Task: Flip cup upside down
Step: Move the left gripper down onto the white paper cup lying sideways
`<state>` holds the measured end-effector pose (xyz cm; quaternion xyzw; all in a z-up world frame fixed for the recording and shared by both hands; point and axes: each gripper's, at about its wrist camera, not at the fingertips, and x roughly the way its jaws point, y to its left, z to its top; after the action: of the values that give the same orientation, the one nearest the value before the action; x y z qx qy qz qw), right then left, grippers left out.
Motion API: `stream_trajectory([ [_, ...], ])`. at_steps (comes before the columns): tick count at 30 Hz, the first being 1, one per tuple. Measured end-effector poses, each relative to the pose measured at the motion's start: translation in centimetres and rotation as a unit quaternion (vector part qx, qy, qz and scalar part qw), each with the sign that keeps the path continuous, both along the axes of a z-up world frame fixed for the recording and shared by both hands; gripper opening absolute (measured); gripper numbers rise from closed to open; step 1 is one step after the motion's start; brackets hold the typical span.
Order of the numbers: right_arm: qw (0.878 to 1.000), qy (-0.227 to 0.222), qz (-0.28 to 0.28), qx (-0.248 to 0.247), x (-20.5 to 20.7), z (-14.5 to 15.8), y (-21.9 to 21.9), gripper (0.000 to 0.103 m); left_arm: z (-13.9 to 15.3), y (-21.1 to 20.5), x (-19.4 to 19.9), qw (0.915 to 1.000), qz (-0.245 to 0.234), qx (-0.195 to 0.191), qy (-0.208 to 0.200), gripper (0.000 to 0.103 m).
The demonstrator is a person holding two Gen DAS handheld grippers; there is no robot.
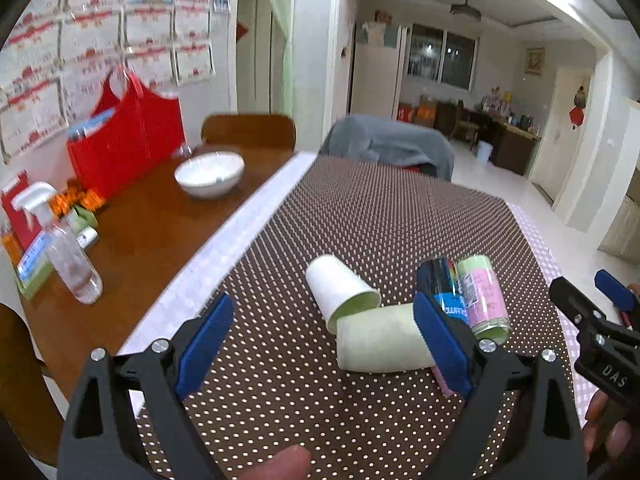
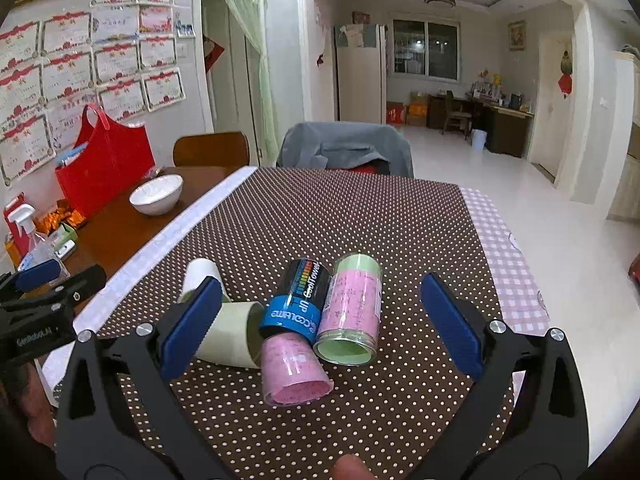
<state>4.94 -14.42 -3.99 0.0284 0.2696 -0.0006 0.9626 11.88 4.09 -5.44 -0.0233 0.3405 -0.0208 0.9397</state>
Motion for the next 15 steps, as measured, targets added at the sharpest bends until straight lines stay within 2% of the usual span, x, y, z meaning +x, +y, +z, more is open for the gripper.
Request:
stream_trajectory([
  [8, 0.999, 0.037, -0.002, -0.010, 3.3, -2.1, -1.1, 0.097, -3.6, -1.2, 5.5, 0.9975, -0.013, -0.012, 0.069, 0.090],
  [15, 0.998, 0.055, -0.007, -0.009, 5.0, -3.5, -2.4, 0.097, -6.6, -2.0, 9.8, 0.9917, -0.010, -0.030, 0.125, 0.090],
])
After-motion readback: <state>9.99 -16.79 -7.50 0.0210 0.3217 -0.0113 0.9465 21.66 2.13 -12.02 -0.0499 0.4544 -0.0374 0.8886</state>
